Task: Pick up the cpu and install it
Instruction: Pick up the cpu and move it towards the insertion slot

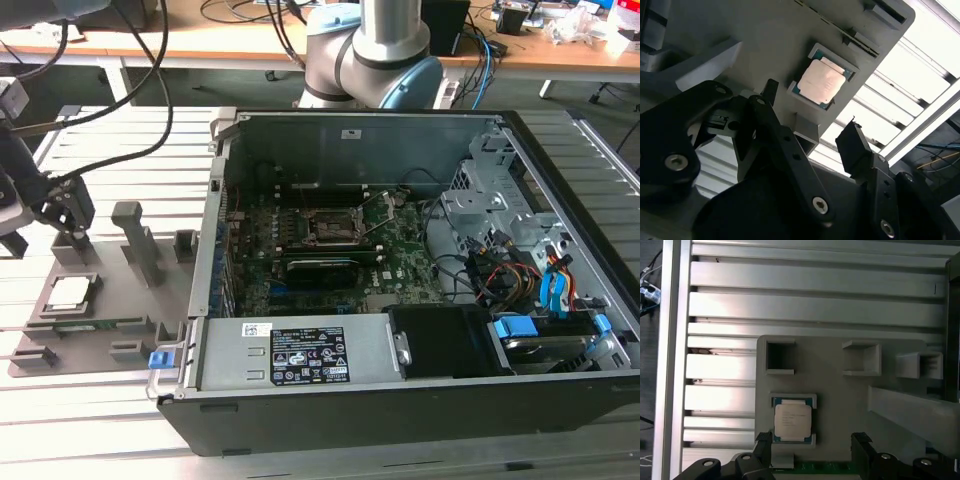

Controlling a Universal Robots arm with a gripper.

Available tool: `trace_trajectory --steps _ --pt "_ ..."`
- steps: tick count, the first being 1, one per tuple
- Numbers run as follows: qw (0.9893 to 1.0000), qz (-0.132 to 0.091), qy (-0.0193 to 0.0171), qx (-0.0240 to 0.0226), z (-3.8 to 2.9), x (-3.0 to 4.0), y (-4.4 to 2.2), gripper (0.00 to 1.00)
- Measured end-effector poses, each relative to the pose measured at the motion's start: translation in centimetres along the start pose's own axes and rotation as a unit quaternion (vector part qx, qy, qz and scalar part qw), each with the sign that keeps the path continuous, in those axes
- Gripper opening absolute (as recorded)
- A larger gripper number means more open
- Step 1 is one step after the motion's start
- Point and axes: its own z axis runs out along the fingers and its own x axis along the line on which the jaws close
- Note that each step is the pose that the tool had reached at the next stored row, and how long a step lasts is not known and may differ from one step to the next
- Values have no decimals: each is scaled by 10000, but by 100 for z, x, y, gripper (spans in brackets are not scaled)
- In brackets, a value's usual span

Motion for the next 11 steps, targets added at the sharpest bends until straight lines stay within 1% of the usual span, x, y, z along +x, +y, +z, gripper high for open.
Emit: trace_trajectory --steps 1,2,5,7,11 --pt "10000 0 0 0 64 1 -1 74" --pt "10000 0 0 0 85 2 -1 74" --pt "10000 0 0 0 125 3 -2 74" --pt "10000 0 0 0 166 4 -3 74" --pt "10000 0 0 0 216 5 -4 74"
